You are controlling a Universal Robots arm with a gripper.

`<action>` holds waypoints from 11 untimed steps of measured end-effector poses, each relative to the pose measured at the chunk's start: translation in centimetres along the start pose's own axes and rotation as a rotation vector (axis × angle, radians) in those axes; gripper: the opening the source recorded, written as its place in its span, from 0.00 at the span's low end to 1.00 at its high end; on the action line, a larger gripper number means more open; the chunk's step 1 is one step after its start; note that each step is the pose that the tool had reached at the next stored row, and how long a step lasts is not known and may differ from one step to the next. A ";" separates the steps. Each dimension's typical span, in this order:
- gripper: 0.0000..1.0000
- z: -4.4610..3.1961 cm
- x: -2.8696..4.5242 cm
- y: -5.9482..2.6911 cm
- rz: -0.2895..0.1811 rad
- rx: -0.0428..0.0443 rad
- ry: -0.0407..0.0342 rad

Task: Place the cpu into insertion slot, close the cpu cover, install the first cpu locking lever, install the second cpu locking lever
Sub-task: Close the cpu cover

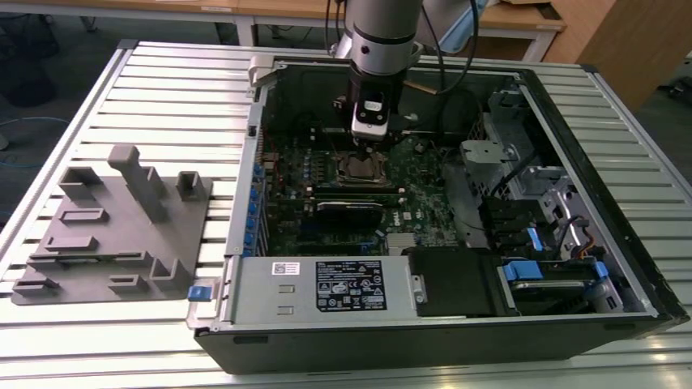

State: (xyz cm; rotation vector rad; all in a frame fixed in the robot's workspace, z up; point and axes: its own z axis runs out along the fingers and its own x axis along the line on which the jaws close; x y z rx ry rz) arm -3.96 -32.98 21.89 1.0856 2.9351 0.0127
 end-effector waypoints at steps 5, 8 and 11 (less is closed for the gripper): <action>0.11 0.00 0.00 0.00 -0.001 0.0000 0.0000; 0.11 0.00 0.00 0.00 -0.008 0.0000 0.0001; 0.11 0.01 0.00 0.00 -0.045 -0.0004 0.0005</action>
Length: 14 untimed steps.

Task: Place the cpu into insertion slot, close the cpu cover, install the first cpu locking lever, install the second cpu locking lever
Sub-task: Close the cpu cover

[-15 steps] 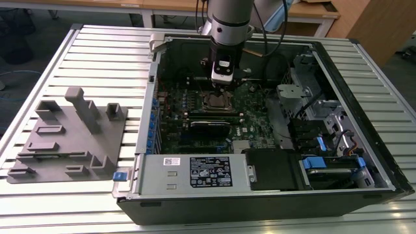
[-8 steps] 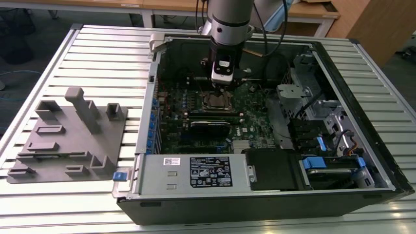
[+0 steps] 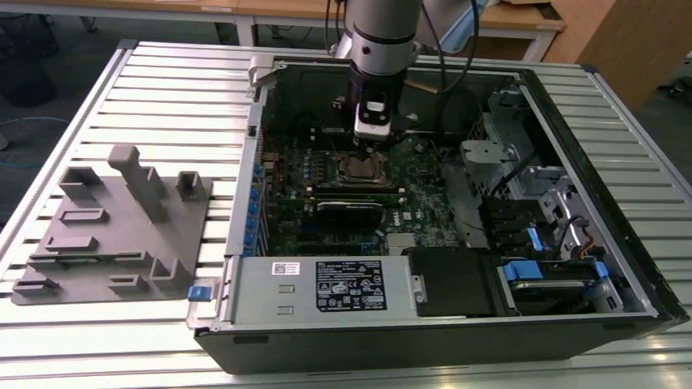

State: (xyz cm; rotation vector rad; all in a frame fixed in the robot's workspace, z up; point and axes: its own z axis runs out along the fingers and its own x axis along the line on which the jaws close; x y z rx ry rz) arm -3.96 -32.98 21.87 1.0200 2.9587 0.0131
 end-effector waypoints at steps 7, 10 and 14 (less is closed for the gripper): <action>0.11 0.05 0.00 0.00 -0.117 -0.0009 0.0014; 0.11 0.08 0.00 0.00 -0.171 -0.0014 0.0020; 0.11 0.12 0.00 0.00 -0.244 -0.0020 0.0028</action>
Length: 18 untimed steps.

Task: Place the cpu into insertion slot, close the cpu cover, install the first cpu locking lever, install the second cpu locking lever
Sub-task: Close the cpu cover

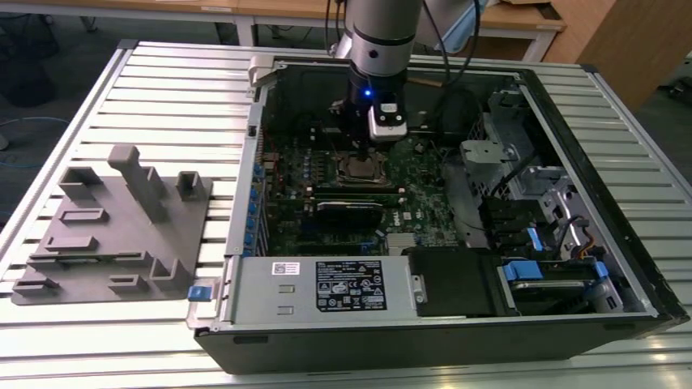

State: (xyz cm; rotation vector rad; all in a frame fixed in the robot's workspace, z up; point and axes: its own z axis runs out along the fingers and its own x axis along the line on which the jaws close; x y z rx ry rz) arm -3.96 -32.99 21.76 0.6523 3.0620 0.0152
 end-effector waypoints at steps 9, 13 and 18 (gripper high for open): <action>0.11 0.11 0.00 0.00 -0.163 -0.0023 -0.0004; 0.11 0.16 0.00 0.00 -0.235 -0.0039 -0.0015; 0.11 0.23 0.00 0.00 -0.327 -0.0054 -0.0023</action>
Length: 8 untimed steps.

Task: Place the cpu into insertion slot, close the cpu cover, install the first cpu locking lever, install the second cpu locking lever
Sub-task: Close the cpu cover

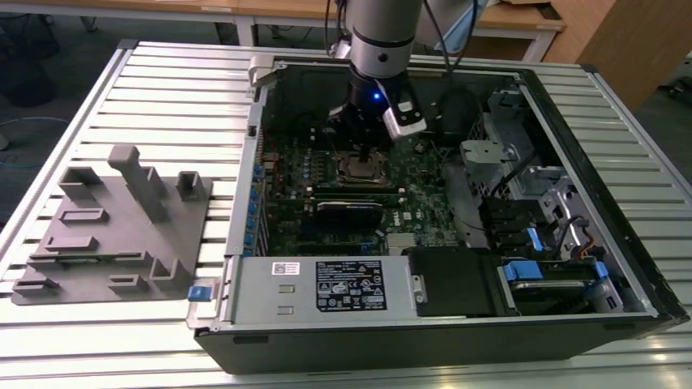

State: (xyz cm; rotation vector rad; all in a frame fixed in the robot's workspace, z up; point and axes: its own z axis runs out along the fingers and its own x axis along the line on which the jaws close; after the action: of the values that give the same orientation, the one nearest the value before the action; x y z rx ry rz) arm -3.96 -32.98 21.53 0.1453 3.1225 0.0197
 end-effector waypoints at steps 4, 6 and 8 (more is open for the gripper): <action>0.11 0.03 0.05 0.00 -0.057 -0.0006 0.0004; 0.11 0.03 0.26 -0.02 -0.060 0.0025 0.0002; 0.11 0.04 0.46 -0.06 -0.060 0.0051 0.0000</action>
State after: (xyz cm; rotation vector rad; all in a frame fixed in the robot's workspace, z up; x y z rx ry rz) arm -4.42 -33.00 21.48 0.0521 3.1253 0.0109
